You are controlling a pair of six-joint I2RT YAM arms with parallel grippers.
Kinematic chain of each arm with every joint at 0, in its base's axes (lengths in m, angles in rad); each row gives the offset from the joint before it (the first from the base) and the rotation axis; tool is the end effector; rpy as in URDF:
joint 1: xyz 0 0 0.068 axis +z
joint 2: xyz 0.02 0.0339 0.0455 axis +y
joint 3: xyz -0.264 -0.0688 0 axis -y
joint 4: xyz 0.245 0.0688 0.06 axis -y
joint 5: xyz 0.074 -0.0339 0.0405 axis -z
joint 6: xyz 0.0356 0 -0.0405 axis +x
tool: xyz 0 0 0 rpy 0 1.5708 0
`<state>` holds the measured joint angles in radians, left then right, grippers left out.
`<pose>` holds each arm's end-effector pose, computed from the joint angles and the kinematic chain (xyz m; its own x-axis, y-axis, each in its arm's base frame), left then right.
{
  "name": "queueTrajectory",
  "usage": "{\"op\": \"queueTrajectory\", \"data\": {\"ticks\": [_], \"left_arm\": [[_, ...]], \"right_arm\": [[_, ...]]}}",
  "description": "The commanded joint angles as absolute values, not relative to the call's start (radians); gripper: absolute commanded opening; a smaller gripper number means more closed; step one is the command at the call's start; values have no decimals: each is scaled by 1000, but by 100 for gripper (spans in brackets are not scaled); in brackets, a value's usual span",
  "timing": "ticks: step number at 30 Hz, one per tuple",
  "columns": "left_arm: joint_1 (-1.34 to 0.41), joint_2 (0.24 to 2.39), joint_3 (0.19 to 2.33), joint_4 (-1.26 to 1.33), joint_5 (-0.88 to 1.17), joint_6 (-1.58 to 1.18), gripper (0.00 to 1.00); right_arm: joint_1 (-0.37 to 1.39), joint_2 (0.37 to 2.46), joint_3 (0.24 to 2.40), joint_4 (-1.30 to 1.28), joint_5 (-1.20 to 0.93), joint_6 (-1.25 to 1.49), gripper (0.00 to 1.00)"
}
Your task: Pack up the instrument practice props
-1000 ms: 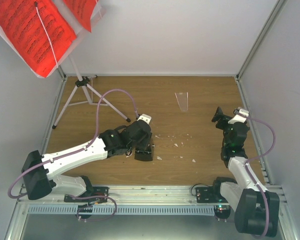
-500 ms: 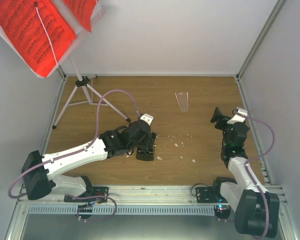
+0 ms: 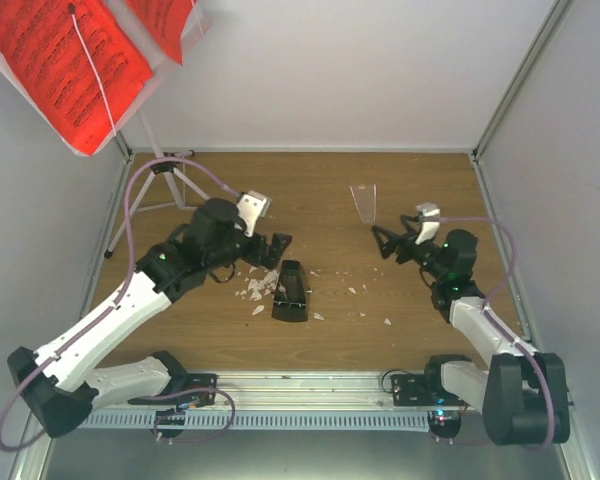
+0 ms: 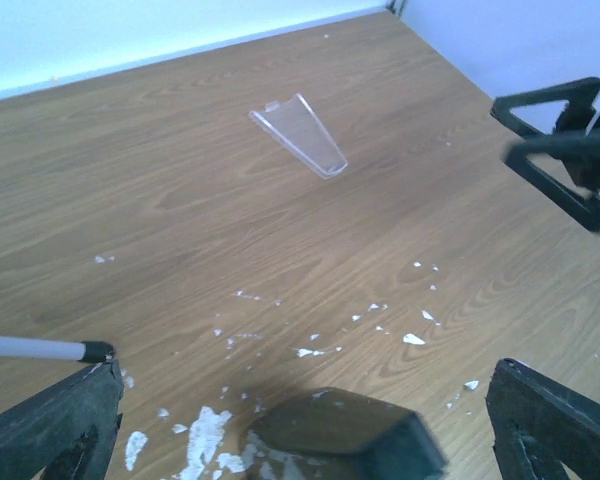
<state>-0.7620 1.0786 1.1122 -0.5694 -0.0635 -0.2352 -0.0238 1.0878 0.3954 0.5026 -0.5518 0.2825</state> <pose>0.1696 -0.1587 0.3584 -0.5105 0.1657 -0.8437 0.5455 0.8209 -0.1689 0.2271 0.0133 0.2174 -0.3190 0.2450 -0.9155 -0.4222 0.8281 0.3687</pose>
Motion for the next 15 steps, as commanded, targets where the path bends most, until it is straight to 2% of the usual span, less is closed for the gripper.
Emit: {"op": "queueTrajectory", "data": {"ticks": [1,4,9,15], "left_arm": [[-580,1097,1144,-572,359,-114,99],[-549,1122,1170,-530,407,-89,99],[-537,1144,1086,-352,358,-109,99],[-537,1182,1032,-346,367,-44,99]], "right_arm": [[161,1016,438,480,-713,228,100],[269,930,389,507,-737,232,100],[366,790,312,514,-685,211,100],[435,758,270,589,-733,172,100]]}}
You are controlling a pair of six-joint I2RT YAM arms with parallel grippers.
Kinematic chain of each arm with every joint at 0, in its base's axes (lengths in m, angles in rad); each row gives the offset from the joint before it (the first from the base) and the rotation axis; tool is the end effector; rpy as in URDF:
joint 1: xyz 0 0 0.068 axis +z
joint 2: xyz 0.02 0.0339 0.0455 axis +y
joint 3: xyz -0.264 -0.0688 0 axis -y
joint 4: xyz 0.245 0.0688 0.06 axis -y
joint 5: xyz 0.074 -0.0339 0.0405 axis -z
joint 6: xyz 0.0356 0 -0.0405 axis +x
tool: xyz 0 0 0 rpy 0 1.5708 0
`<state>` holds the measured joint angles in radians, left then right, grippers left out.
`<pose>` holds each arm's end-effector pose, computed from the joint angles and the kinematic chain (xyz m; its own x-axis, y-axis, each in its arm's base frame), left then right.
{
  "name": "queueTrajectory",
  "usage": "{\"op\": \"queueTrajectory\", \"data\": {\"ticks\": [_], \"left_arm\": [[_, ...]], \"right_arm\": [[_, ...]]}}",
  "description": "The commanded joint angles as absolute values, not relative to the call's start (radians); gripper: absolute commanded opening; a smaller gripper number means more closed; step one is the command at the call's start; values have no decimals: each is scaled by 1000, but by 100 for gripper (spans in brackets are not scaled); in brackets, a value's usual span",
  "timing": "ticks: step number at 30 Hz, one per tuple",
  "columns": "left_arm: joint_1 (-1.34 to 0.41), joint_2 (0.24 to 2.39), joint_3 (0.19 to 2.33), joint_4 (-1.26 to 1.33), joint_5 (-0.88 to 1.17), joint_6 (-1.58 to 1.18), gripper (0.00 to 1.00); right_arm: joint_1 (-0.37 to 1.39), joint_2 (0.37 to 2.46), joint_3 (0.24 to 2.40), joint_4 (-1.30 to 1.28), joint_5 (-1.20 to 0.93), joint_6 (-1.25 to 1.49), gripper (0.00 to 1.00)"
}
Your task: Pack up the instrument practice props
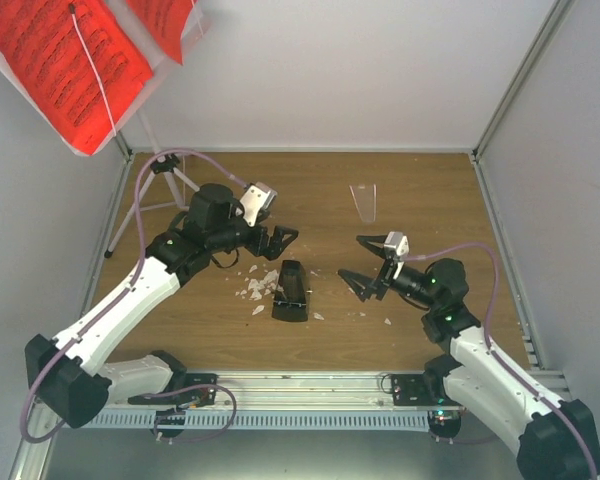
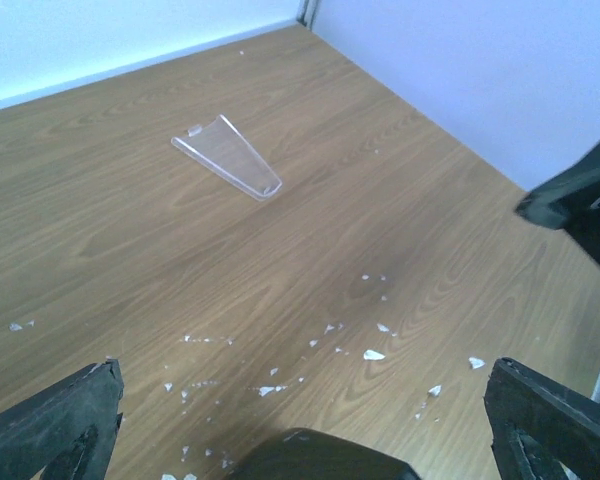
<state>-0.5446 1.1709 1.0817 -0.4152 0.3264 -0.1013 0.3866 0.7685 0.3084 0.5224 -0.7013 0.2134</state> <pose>0.2172 -0.1449 0.3425 -0.4852 0.1819 -0.8553 0.6853 0.6867 -0.2427 0.1556 0.0881 0.2483 -0.1310 0.1214 -0.9839 -0.8766 0.4493 0.1721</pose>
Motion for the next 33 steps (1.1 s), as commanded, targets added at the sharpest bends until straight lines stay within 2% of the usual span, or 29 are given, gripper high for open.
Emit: {"op": "queueTrajectory", "data": {"ticks": [1,9,14,17,27,33], "left_arm": [[-537,1175,1011,-345,378,-38,99],[-538,1135,949,-392,366,-6,98],[-538,1149,935,-379,511,23,94],[-538,1181,943,-389,566,31,90],[-543,1219,937,-394,559,24,76],[-547,1242,939,-397,566,25,63]], "right_arm": [[450,762,263,600,-724,162,100],[615,758,201,644,-468,75,99],[705,815,226,590,-345,30,100],[743,880,221,632,-307,39,100],[859,1109,262,800,-196,4,100],[922,1212,281,878,-84,-29,100]]}}
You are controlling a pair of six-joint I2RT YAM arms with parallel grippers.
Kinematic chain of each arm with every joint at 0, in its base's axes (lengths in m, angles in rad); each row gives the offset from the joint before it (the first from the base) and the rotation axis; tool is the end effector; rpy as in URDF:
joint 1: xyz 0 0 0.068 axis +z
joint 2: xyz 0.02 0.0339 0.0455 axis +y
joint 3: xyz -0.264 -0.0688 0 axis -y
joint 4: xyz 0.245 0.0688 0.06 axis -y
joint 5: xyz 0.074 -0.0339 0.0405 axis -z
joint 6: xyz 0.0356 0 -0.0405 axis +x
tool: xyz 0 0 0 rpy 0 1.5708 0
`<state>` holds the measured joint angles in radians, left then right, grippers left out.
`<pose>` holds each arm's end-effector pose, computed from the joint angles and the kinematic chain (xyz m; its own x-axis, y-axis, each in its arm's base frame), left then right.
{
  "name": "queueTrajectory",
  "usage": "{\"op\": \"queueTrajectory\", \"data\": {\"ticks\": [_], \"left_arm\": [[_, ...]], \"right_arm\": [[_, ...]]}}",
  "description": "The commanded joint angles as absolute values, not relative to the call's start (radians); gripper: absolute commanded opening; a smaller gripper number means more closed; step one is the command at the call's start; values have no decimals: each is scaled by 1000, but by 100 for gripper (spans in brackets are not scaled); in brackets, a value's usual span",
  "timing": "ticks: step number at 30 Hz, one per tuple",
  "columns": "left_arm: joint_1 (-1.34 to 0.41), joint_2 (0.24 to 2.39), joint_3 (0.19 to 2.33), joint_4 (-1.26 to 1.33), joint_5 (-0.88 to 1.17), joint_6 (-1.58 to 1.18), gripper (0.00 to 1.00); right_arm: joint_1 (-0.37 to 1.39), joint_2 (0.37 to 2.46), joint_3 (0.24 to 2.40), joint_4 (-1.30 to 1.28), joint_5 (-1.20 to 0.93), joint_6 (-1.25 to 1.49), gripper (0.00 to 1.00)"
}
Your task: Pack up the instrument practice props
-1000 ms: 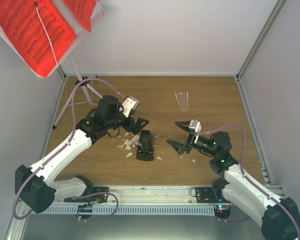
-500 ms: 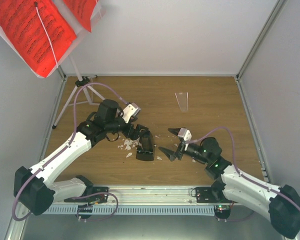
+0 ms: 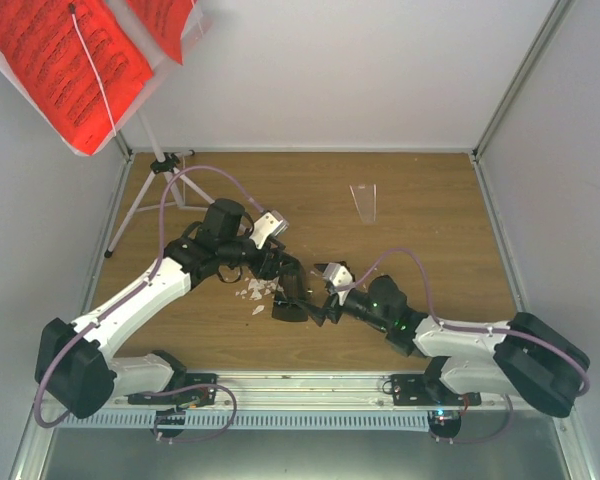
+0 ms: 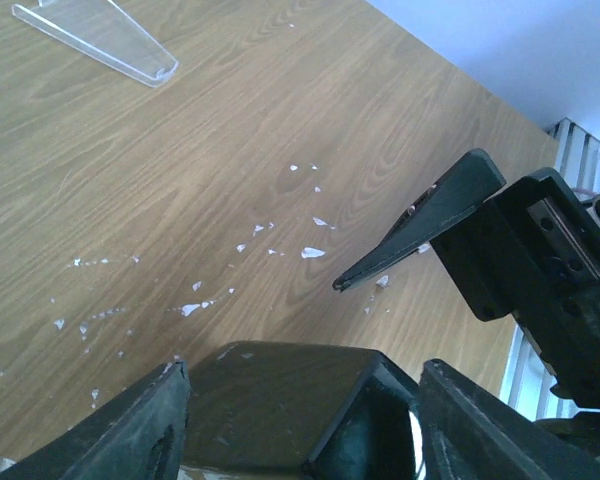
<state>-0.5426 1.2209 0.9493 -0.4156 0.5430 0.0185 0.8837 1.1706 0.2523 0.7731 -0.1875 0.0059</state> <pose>0.2152 -0.1512 0.2873 -0.5287 0.3373 -0.7790 0.7941 0.5208 -0.3134 0.1353 0.1754 0.1826 -0.0969 -0.1090 -0.9893 -0.8760 0.4812 0.0328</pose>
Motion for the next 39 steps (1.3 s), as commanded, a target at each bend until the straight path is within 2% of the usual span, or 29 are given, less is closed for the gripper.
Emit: {"op": "queueTrajectory", "data": {"ticks": [1,6,15,27,39], "left_arm": [[-548,1245,939,-398,567,26,62],[-548,1250,940,-399,563,24,62],[-549,1249,937,-398,563,22,62],[-551,1247,936,-400,552,21,62],[-551,1247,939,-403,539,20,62]], "right_arm": [[932,1225,286,884,-69,-32,100],[988,1291,309,907,-3,-54,100],[1067,1382,338,940,243,-9,100],[1088,1420,362,929,321,-2,100],[1088,1413,351,932,298,-2,100]]}}
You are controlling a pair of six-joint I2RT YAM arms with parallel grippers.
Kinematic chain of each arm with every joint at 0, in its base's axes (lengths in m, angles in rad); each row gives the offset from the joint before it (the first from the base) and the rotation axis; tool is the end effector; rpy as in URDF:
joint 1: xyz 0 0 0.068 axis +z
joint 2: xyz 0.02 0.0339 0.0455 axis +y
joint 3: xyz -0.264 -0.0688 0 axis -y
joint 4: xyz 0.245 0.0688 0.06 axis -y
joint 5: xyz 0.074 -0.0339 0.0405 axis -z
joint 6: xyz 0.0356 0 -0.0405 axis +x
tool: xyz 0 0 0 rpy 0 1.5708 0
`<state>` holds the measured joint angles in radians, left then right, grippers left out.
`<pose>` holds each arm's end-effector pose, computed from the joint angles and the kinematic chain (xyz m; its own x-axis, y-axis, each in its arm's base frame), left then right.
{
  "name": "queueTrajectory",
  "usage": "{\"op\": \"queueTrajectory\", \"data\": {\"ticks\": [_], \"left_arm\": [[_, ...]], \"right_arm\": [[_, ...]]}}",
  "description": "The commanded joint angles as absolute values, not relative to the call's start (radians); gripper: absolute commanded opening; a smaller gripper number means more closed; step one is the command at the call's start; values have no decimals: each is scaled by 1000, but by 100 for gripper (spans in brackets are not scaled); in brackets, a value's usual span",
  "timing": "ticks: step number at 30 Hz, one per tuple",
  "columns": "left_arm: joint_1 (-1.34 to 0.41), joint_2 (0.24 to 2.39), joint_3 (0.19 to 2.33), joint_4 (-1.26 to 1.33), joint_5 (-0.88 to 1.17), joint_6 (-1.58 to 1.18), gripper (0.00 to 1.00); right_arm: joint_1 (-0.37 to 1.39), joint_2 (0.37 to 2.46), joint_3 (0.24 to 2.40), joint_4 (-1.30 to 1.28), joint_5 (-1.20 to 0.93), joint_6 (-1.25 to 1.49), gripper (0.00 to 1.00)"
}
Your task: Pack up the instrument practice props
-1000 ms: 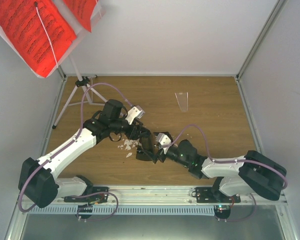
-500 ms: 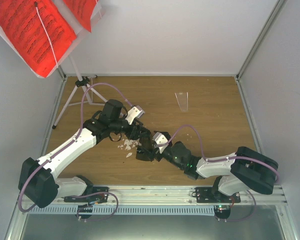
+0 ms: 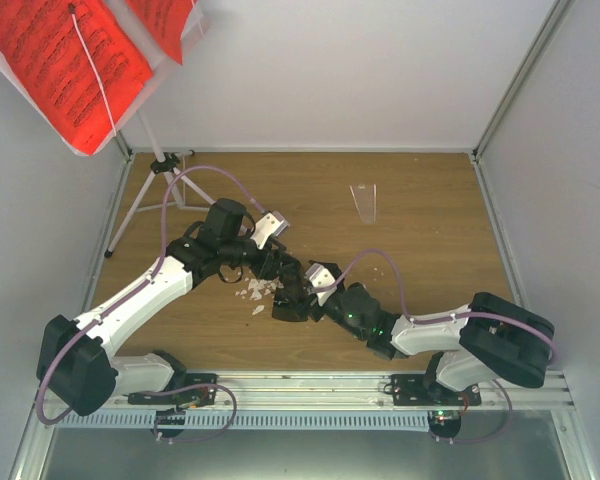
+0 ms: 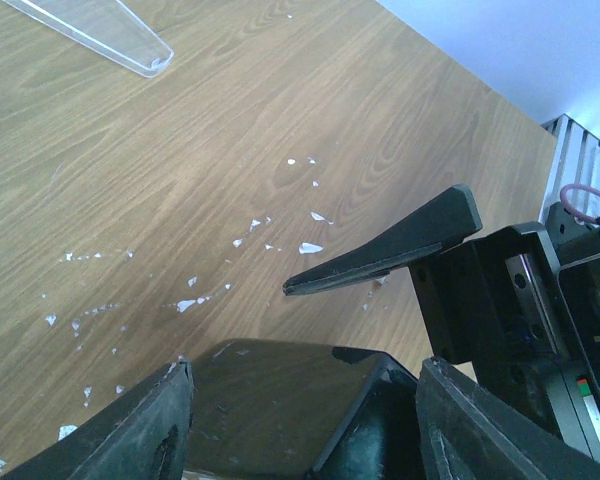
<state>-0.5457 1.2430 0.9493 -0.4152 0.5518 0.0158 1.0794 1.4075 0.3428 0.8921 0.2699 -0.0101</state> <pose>0.2177 -0.1540 0.2820 -0.5440 0.3461 -0.7644 0.7908 0.5160 -0.3292 0.1287 0.2204 0.1702 -0.0737 -0.1583 -0.9846 -0.7266 0.6848 -0.0557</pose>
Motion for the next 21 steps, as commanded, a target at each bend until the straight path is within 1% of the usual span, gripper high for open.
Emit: {"op": "queueTrajectory", "data": {"ticks": [1,8,12,15,21], "left_arm": [[-551,1246,939,-403,537,21,62],[-551,1244,938,-402,531,21,62],[-551,1245,938,-404,530,21,62],[-550,1245,939,-404,529,21,62],[-551,1247,939,-405,528,20,61]], "right_arm": [[1088,1414,349,934,299,-2,100],[1088,1391,320,952,310,28,98],[1088,1374,304,956,314,34,90],[1088,1361,290,958,313,35,86],[1088,1353,280,959,310,41,84]]}}
